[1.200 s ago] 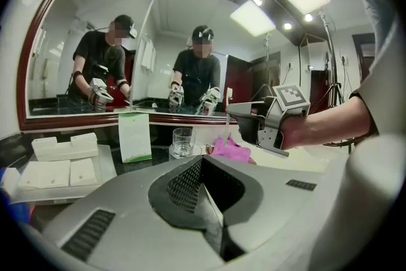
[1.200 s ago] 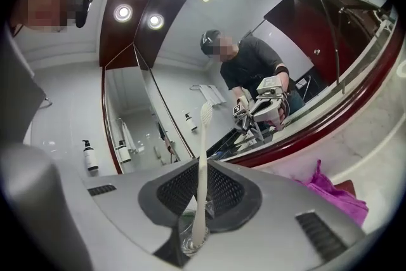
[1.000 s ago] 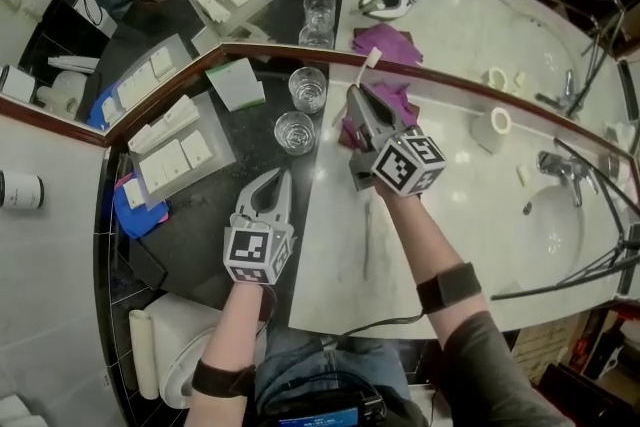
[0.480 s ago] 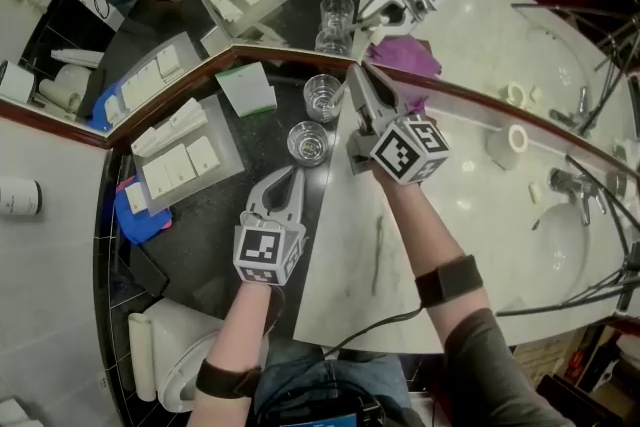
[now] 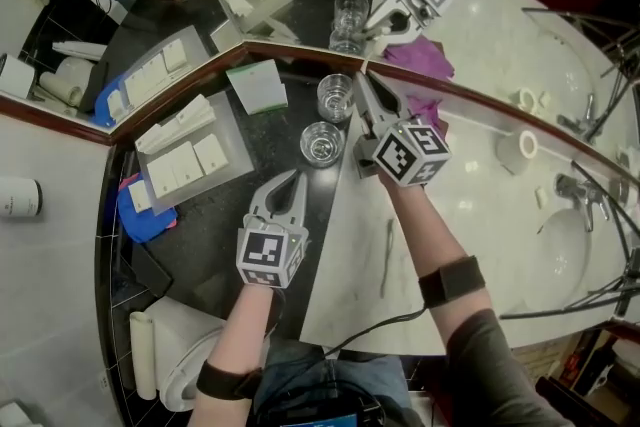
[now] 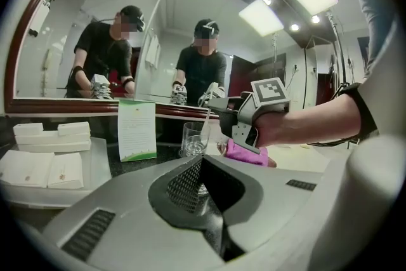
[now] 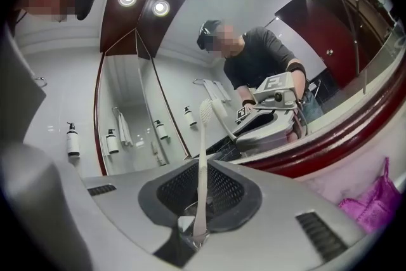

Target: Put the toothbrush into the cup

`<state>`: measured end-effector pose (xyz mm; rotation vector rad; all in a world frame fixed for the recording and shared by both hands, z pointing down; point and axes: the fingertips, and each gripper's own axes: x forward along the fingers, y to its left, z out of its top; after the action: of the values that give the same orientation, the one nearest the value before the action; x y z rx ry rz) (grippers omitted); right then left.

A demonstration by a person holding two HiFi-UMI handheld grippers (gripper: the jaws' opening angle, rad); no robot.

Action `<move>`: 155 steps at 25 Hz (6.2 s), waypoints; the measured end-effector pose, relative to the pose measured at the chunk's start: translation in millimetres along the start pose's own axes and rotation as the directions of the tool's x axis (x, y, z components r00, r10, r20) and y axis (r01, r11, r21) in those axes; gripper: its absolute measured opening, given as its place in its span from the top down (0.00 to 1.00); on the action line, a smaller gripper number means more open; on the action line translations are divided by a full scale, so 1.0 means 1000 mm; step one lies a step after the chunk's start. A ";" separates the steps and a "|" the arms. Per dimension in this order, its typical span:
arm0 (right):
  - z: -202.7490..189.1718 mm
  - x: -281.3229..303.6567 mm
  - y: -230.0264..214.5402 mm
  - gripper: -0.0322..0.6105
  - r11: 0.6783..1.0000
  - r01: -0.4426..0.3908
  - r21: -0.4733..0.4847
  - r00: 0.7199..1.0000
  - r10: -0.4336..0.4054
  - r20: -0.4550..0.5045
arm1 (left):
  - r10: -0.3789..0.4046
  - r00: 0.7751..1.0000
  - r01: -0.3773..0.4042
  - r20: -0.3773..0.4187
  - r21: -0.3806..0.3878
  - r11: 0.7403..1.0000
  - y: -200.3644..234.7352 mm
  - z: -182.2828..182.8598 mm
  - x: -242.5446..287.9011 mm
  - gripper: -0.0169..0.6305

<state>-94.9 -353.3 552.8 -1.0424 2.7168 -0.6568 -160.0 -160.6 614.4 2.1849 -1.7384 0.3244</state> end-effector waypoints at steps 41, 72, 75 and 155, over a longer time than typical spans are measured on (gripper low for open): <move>-0.053 -0.022 -0.019 0.72 0.970 0.212 -0.119 0.917 -0.240 -0.319 | 0.005 1.000 -0.006 -0.007 -0.070 0.998 0.010 -0.005 -0.034 0.97; -0.018 -0.312 0.067 0.93 0.953 0.297 -0.065 0.847 -0.294 -0.442 | -0.101 0.991 0.100 -0.087 -0.027 0.995 -0.065 0.063 -0.142 0.97; -0.028 -0.330 0.066 0.93 0.944 0.326 -0.056 0.835 -0.315 -0.451 | -0.132 0.987 0.133 -0.091 0.001 0.991 -0.076 0.061 -0.145 0.97; -0.157 -0.318 0.031 0.87 0.914 0.376 -0.151 0.436 -0.318 -0.842 | -0.211 0.961 0.205 -0.181 -0.052 0.977 -0.062 0.004 -0.132 0.97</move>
<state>76.9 -67.2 675.6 -1.6261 3.1983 -1.7497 -130.2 -31.2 554.4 2.2119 -1.3921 0.4282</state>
